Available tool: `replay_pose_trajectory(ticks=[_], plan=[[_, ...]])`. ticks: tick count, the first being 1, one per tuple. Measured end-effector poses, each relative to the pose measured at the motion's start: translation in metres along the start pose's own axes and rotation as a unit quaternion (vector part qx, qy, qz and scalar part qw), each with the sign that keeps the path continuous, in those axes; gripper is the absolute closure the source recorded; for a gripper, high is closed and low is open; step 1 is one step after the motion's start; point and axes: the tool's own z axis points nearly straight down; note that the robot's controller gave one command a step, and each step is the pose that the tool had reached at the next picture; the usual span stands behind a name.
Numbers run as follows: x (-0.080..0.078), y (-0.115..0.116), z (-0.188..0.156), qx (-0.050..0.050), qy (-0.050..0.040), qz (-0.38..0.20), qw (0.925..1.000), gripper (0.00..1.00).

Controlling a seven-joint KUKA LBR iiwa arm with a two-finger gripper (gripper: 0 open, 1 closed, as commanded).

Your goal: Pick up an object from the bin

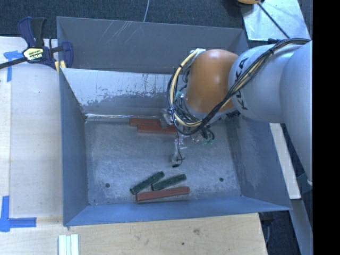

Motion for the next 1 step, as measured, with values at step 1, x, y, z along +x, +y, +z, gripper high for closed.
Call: replay_pose_trajectory(ticks=[1], plan=[[-0.0014, -0.0001, -0.0016, 0.000, -0.0020, 0.000, 1.0000, 1.00]])
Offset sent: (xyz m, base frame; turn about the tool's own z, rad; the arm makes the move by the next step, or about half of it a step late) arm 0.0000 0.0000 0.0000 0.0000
